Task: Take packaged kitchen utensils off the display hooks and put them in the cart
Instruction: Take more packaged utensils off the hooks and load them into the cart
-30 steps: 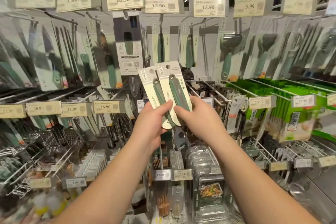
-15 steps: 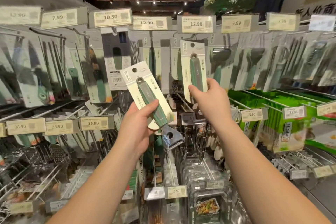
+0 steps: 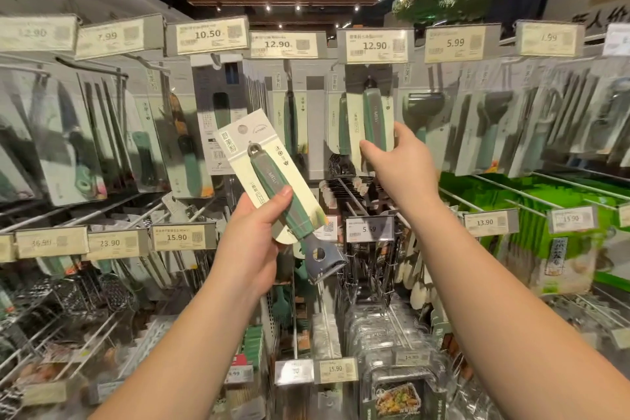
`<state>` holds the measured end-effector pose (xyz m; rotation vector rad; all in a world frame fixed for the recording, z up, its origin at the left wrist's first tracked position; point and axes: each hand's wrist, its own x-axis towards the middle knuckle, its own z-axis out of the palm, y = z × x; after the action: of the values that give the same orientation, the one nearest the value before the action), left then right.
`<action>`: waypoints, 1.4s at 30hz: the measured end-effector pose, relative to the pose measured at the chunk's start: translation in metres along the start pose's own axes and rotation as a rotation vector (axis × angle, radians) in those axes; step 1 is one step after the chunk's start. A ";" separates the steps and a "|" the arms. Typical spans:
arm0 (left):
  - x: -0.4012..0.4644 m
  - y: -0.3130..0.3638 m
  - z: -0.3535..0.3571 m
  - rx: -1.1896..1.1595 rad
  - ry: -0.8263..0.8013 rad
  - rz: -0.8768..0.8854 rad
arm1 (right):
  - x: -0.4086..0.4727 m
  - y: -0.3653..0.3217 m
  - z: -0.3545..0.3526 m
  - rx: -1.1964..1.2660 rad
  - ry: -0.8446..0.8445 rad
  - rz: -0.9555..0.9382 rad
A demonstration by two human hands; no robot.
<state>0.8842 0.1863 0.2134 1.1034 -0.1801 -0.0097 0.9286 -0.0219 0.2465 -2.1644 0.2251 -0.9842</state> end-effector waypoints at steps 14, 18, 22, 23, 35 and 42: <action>0.008 0.006 -0.001 0.005 0.008 0.028 | 0.007 0.013 0.017 -0.059 -0.051 -0.013; 0.009 0.005 -0.002 0.004 0.005 0.025 | 0.023 0.011 0.025 -0.106 -0.062 0.046; 0.010 0.004 -0.003 -0.007 0.013 0.027 | 0.042 0.008 0.041 -0.108 -0.071 0.074; 0.010 0.003 -0.004 -0.008 0.014 0.027 | 0.047 0.008 0.045 -0.087 -0.069 0.087; 0.006 0.005 -0.013 0.011 -0.002 0.025 | 0.096 0.007 0.074 -0.316 -0.253 0.204; 0.007 0.004 -0.015 0.017 -0.001 0.015 | 0.104 0.012 0.087 -0.288 -0.219 0.235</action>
<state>0.8933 0.2014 0.2116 1.1186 -0.1897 0.0044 1.0644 -0.0268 0.2609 -2.4160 0.5290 -0.6061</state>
